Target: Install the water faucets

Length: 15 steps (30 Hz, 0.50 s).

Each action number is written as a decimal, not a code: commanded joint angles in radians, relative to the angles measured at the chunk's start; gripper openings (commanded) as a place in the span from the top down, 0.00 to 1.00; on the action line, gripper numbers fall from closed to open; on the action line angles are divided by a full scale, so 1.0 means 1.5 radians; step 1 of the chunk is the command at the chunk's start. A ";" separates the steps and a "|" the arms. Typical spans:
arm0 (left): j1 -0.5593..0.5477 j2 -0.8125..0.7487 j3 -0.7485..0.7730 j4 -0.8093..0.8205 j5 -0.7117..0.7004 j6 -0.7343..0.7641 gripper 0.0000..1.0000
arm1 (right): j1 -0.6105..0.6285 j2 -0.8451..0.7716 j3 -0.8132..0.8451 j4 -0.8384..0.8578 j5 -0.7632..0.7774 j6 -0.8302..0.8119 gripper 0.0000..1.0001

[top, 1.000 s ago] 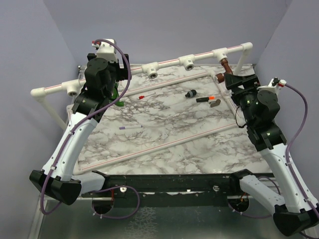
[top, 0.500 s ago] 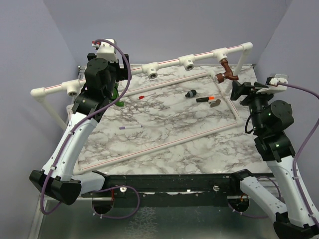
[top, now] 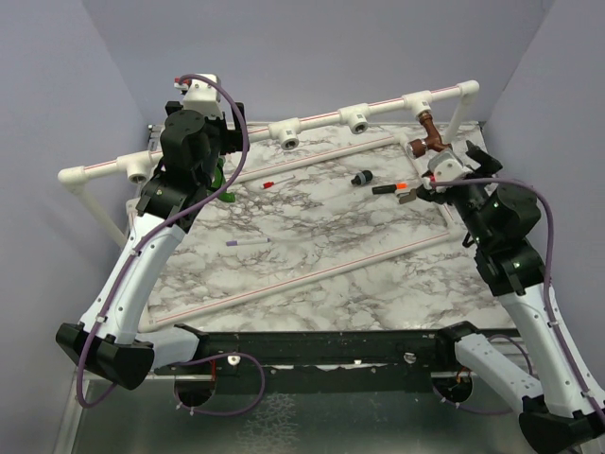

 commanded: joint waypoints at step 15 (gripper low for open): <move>-0.028 0.021 -0.023 -0.114 0.066 -0.011 0.10 | 0.034 0.063 -0.116 0.252 0.089 -0.503 0.14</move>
